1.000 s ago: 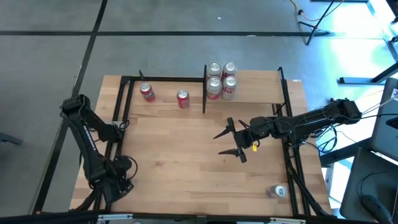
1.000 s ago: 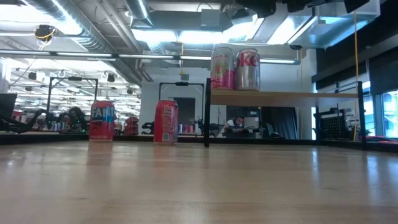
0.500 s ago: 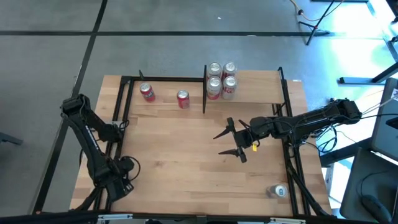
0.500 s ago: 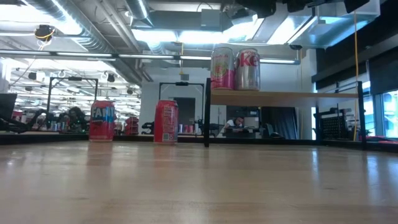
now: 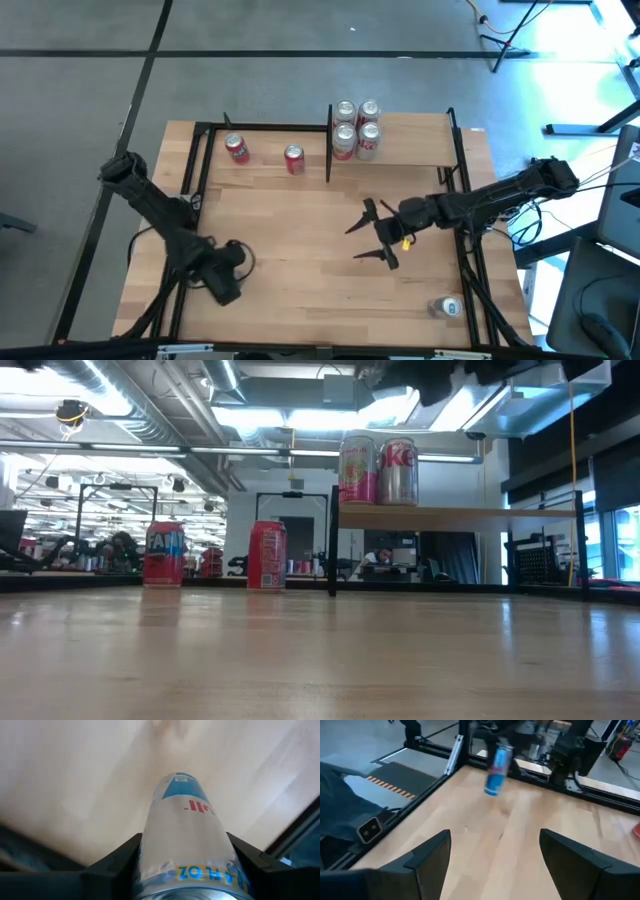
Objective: Place canned beverage on shelf
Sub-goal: Put the left blue soda can on the shelf
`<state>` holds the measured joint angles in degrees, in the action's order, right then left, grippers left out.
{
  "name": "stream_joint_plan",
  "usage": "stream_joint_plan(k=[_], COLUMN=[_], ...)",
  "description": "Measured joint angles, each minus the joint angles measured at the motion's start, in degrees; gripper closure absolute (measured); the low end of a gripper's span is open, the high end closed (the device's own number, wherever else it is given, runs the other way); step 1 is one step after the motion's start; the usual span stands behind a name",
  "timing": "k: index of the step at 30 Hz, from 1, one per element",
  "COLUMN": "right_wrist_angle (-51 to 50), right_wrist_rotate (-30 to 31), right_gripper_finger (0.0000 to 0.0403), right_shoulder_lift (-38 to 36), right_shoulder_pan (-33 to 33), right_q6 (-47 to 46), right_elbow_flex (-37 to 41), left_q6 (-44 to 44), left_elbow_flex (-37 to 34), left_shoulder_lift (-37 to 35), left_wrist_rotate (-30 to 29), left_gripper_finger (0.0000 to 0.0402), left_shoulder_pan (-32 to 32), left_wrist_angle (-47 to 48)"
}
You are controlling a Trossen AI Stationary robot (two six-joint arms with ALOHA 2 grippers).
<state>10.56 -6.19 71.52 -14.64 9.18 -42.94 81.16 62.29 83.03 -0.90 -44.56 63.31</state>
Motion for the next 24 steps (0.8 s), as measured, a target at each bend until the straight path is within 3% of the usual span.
stream_joint_plan(k=[10,19,24], right_wrist_angle=[-9.9,-12.4,-12.6], right_wrist_rotate=[13.0,23.0,23.2], right_gripper_finger=[0.0114,0.0114,0.0114], right_shoulder_lift=[0.0,0.9,1.5], right_shoulder_pan=[-9.0,-17.3,-18.1], right_q6=[-10.6,-17.7,-18.3], right_elbow_flex=[0.0,0.0,0.0], left_q6=[-31.2,-52.1,-59.7], left_elbow_flex=[7.7,27.4,37.2], left_shoulder_lift=[7.7,21.5,28.9], left_wrist_rotate=[-1.2,-0.8,-1.0], left_gripper_finger=[0.0197,0.0196,0.0196], left_shoulder_pan=[16.7,23.7,26.6], left_wrist_angle=[0.4,3.5,5.7])
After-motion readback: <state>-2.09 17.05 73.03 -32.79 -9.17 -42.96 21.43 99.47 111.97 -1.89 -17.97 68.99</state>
